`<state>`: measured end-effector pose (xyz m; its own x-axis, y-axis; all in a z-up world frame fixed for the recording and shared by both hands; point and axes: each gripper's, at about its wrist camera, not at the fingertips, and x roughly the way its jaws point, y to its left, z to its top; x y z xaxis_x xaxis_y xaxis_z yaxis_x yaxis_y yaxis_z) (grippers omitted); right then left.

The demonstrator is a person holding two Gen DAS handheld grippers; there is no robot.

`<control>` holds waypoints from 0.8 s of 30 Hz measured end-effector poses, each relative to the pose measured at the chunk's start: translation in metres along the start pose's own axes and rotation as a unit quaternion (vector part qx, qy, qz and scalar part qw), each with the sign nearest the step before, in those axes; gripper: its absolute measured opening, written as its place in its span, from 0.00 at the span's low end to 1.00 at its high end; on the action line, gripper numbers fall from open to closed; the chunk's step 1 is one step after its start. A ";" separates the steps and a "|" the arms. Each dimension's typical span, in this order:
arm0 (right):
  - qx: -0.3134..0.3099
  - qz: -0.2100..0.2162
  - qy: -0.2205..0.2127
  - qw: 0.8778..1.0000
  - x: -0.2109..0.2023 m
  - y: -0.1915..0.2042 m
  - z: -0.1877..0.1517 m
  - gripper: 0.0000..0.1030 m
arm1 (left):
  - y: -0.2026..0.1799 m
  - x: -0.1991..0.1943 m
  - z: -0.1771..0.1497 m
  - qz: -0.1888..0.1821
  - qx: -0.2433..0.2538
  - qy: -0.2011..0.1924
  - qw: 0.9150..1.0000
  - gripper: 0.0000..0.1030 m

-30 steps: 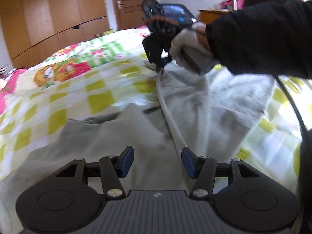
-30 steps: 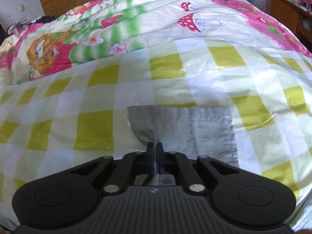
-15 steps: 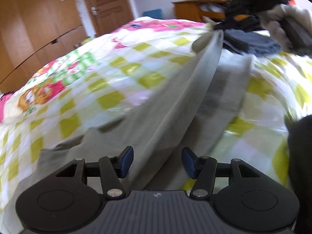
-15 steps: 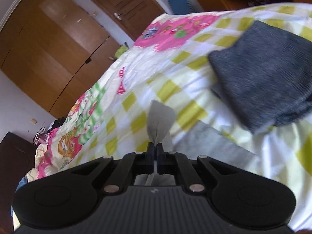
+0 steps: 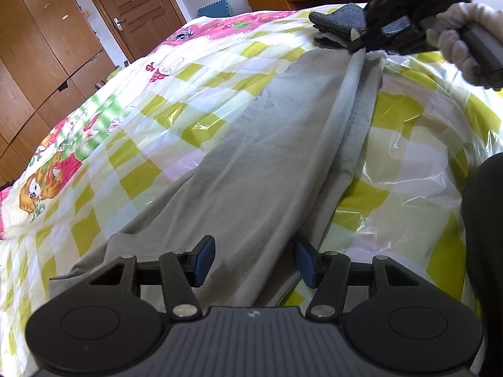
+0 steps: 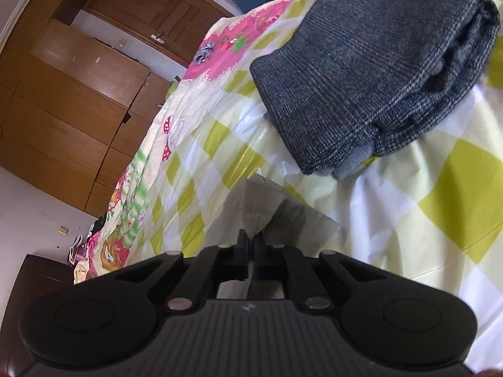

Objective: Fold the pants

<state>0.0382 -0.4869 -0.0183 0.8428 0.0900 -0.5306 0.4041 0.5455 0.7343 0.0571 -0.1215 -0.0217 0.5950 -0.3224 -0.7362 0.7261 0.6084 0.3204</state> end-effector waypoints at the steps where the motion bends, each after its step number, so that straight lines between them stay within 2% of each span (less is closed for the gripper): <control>1: -0.005 0.001 0.000 1.000 -0.005 0.000 -0.001 0.04 | -0.001 0.000 -0.001 0.001 -0.001 -0.001 1.000 0.66; 3: -0.009 0.001 0.001 1.000 -0.012 -0.003 -0.003 0.04 | -0.002 0.000 -0.003 0.004 -0.005 -0.004 1.000 0.66; 5: -0.004 -0.017 -0.001 1.000 -0.011 -0.010 -0.004 0.04 | -0.001 -0.001 -0.004 0.004 -0.009 -0.005 1.000 0.66; 6: 0.007 -0.024 -0.001 1.000 -0.010 -0.016 -0.004 0.08 | -0.001 -0.002 -0.004 0.005 -0.009 -0.006 1.000 0.66; 8: 0.022 -0.034 0.007 0.999 -0.006 -0.024 -0.005 0.10 | -0.003 -0.002 -0.004 0.007 -0.001 -0.007 1.000 0.66; 9: 0.028 -0.028 0.008 0.999 -0.007 -0.026 -0.006 0.16 | -0.004 -0.003 -0.005 0.010 0.004 -0.007 1.000 0.66; 10: 0.032 -0.020 0.006 0.999 -0.010 -0.025 -0.006 0.28 | -0.006 -0.003 -0.006 0.012 0.008 -0.007 1.000 0.66; 11: 0.031 -0.015 0.002 0.999 -0.014 -0.023 -0.007 0.36 | -0.006 -0.004 -0.007 0.014 0.012 -0.009 1.000 0.66; 12: 0.028 -0.014 -0.005 1.000 -0.020 -0.022 -0.008 0.50 | -0.007 -0.005 -0.007 0.015 0.015 -0.010 1.000 0.66; 13: 0.022 -0.015 -0.013 1.000 -0.026 -0.020 -0.009 0.52 | -0.007 -0.007 -0.007 0.015 0.016 -0.011 1.000 0.66; 15: 0.002 -0.019 -0.011 1.000 -0.028 -0.017 -0.011 0.52 | -0.007 -0.008 -0.008 0.015 0.014 -0.013 1.000 0.66; 17: -0.005 -0.041 -0.009 0.999 -0.022 -0.015 -0.011 0.41 | -0.007 -0.007 -0.009 0.015 0.012 -0.015 1.000 0.66; 19: -0.002 -0.041 -0.009 0.999 -0.016 -0.012 -0.008 0.07 | -0.007 -0.007 -0.009 0.015 0.009 -0.016 1.000 0.66; 20: -0.003 -0.043 -0.008 0.999 -0.014 -0.009 -0.005 0.03 | -0.006 -0.007 -0.009 0.015 0.005 -0.016 1.000 0.66; 24: -0.039 -0.023 0.000 0.999 -0.006 0.016 0.002 0.03 | -0.001 -0.007 -0.009 0.007 -0.005 -0.017 1.000 0.66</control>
<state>0.0403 -0.4805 -0.0019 0.8239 0.0641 -0.5631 0.4135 0.6116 0.6746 0.0490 -0.1128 -0.0221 0.6173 -0.3383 -0.7103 0.7141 0.6199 0.3253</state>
